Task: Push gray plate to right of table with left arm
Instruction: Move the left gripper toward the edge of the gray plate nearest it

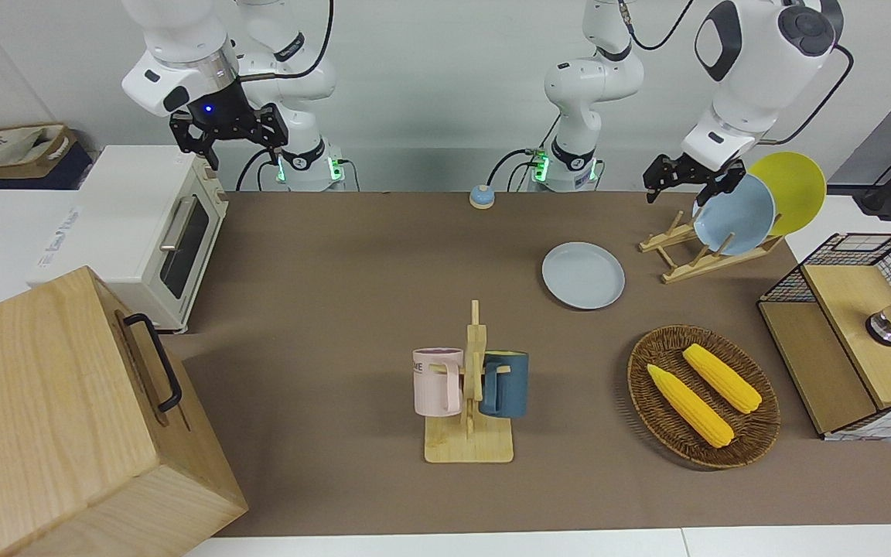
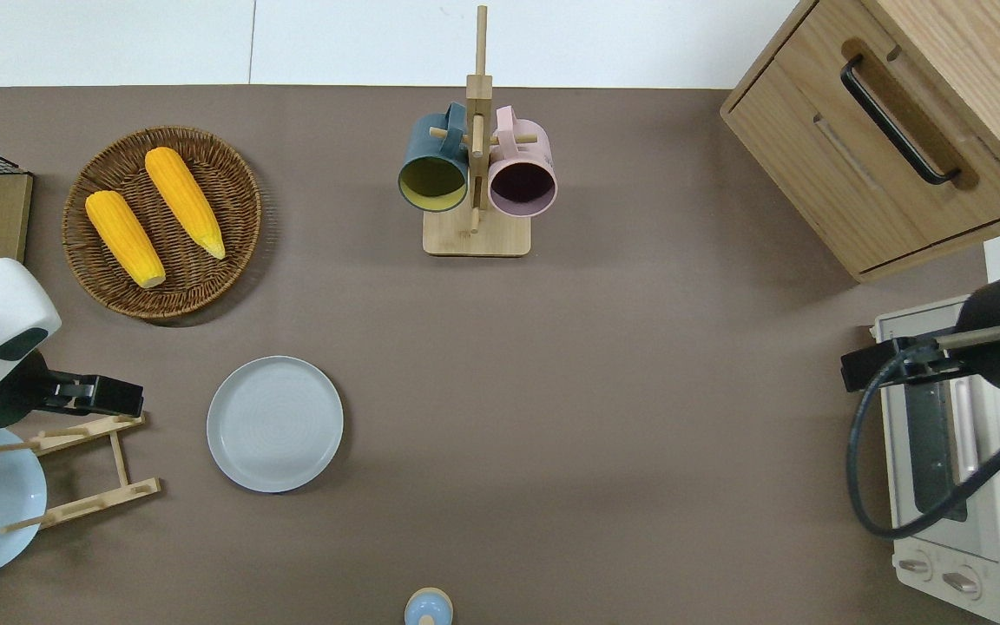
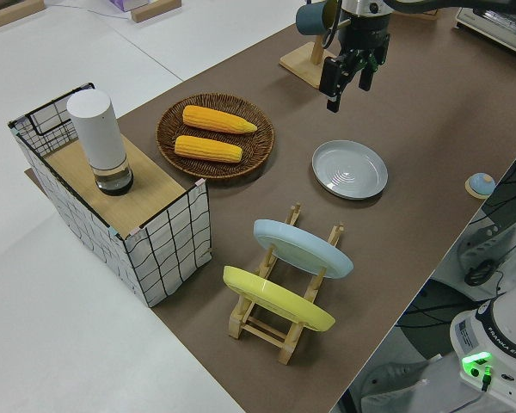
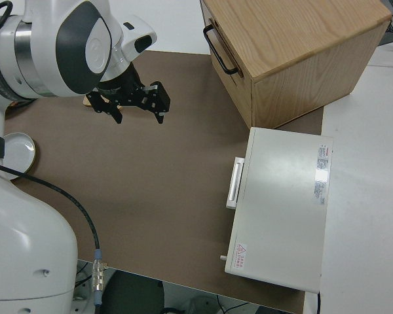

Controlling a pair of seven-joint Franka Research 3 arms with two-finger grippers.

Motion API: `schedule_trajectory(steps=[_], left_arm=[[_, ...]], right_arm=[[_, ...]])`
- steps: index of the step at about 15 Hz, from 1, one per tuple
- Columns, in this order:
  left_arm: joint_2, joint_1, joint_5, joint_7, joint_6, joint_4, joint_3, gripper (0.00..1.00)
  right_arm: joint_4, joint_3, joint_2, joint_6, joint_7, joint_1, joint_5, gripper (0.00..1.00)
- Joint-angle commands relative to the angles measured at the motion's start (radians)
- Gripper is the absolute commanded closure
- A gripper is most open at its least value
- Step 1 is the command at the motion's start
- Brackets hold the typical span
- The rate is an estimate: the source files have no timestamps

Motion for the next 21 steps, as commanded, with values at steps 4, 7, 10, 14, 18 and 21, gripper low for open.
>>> schedule_trajectory(steps=[4,7,10,14,18,21], left_arm=[[-0.047,-0.002,0.001,-0.009,0.094,-0.122,0.002,0.01],[-0.051,0.002,0.001,-0.008,0.11,-0.14,0.002,0.01],[-0.051,0.001,0.001,-0.009,0.111,-0.143,0.0,0.01],[-0.053,-0.001,0.001,-0.009,0.111,-0.149,0.0,0.01],[-0.053,-0.001,-0.001,-0.009,0.125,-0.165,0.0,0.01],[-0.053,-0.001,-0.001,-0.009,0.134,-0.169,0.0,0.01]], right_arm=[[0.009,0.016,-0.002,-0.016,0.013,-0.019,0.004,0.017],[0.009,0.016,-0.002,-0.016,0.012,-0.02,0.004,0.017],[0.009,0.016,-0.002,-0.016,0.012,-0.02,0.004,0.017],[0.009,0.016,-0.002,-0.016,0.013,-0.02,0.004,0.017],[0.009,0.016,-0.002,-0.016,0.013,-0.019,0.004,0.017],[0.009,0.016,-0.002,-0.016,0.013,-0.019,0.004,0.017]])
